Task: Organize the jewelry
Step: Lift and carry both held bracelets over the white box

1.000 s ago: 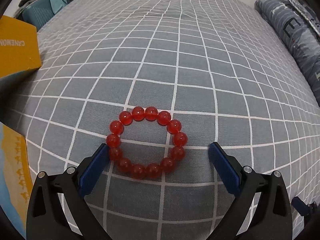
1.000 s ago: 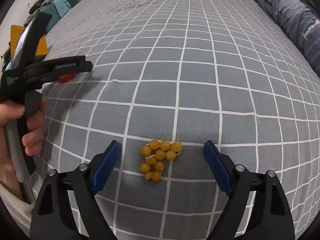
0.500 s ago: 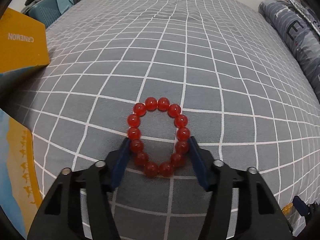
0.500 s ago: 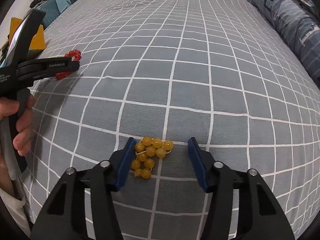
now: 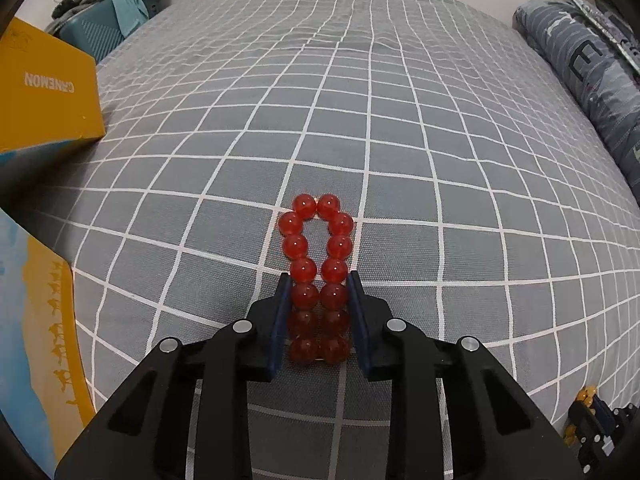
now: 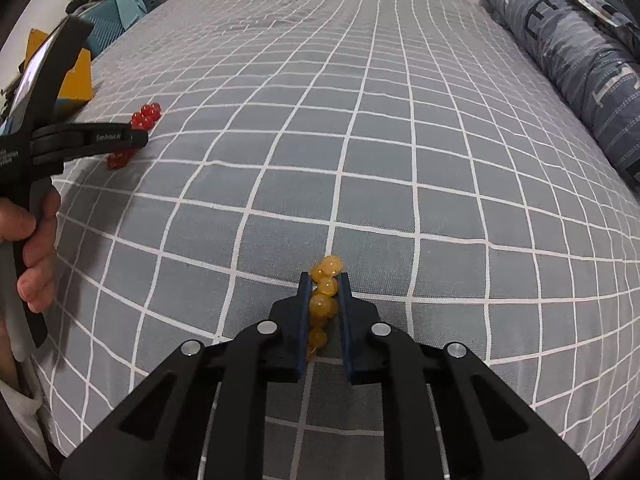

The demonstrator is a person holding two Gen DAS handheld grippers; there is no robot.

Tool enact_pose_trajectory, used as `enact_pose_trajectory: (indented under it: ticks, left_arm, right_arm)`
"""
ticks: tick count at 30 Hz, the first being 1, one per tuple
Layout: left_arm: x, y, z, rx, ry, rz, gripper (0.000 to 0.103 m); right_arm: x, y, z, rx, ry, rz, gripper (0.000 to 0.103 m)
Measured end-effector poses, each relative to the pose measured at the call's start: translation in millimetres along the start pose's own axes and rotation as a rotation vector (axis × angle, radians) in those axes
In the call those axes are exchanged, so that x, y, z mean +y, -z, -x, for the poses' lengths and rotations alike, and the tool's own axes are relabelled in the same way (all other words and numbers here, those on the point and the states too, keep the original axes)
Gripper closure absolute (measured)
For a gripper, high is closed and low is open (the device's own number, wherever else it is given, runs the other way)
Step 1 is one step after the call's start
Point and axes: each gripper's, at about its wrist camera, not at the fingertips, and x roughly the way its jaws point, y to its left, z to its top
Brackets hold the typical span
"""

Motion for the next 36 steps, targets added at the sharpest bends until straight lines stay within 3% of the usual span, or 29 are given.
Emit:
enact_pose_trajectory:
  ticks: [13, 14, 19, 36]
  left_arm:
    - [9, 4, 14, -0.023, 0.037, 0.014, 0.076]
    - [10, 4, 16, -0.025, 0.04, 0.015, 0.092]
    - [12, 8, 22, -0.016, 0.08, 0.026, 0.09]
    - [6, 16, 80, -0.103, 0.114, -0.012, 0.09]
  right_arm:
    - [1, 2, 16, -0.06, 0.0, -0.021, 0.094]
    - [0, 1, 16, -0.062, 0.0, -0.022, 0.094]
    - [0, 1, 20, -0.079, 0.0, -0.03, 0.094]
    - [2, -1, 63, -0.179, 0.007, -0.044, 0.094]
